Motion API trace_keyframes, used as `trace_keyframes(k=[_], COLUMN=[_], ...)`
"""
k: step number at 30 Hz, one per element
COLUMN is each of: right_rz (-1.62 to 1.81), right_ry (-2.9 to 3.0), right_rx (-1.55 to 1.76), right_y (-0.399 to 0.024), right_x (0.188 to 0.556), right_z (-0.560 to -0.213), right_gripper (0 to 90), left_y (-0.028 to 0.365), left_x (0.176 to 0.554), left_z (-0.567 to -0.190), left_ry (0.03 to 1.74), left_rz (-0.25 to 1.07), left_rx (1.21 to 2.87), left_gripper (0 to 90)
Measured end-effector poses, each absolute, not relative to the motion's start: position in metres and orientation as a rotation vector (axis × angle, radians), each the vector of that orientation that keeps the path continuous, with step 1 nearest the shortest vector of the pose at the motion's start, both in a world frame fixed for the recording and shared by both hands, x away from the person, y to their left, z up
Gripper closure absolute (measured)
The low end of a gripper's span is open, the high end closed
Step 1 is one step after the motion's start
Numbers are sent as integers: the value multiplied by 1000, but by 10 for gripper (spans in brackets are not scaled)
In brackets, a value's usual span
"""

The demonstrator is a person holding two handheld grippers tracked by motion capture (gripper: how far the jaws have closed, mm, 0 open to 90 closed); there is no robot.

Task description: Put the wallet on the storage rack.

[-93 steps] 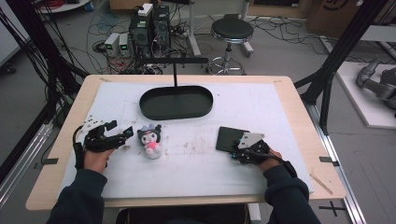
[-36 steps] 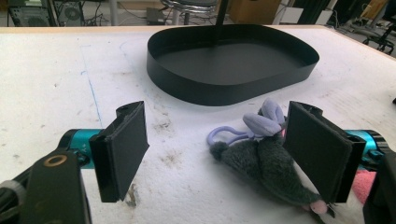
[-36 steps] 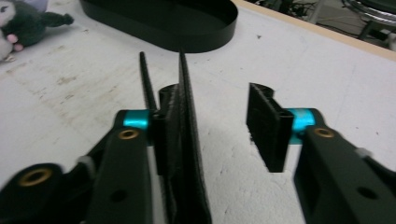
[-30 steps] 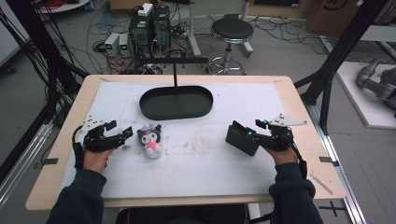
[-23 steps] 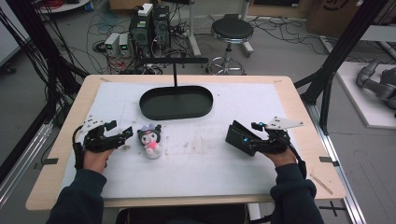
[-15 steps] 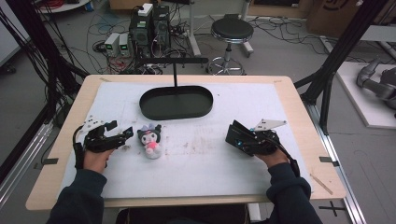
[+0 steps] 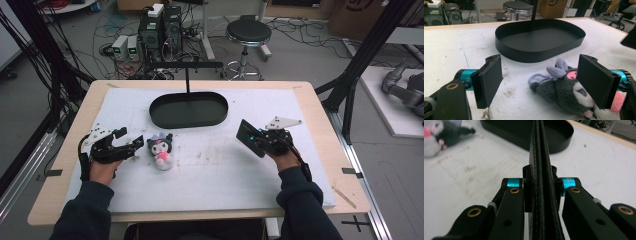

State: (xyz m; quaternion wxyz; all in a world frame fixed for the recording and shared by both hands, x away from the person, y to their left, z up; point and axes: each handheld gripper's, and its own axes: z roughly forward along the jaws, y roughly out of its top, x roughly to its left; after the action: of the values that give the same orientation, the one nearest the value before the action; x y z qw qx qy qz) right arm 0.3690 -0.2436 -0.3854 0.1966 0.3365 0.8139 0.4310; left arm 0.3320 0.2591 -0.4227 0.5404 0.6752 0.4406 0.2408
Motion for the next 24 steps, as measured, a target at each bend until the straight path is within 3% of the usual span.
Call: trace_keyframes(k=[12, 24], right_rz=[1263, 1100], right_ry=[2240, 2192], right_rx=[909, 963], right_y=[-166, -111], right_x=[440, 497], right_z=[-359, -375], right_gripper=[792, 790], left_y=[257, 261], left_x=[332, 330], left_z=[-423, -422], left_ry=[1030, 1038], left_rz=[573, 562], left_rx=[1622, 1597], left_gripper=[208, 208])
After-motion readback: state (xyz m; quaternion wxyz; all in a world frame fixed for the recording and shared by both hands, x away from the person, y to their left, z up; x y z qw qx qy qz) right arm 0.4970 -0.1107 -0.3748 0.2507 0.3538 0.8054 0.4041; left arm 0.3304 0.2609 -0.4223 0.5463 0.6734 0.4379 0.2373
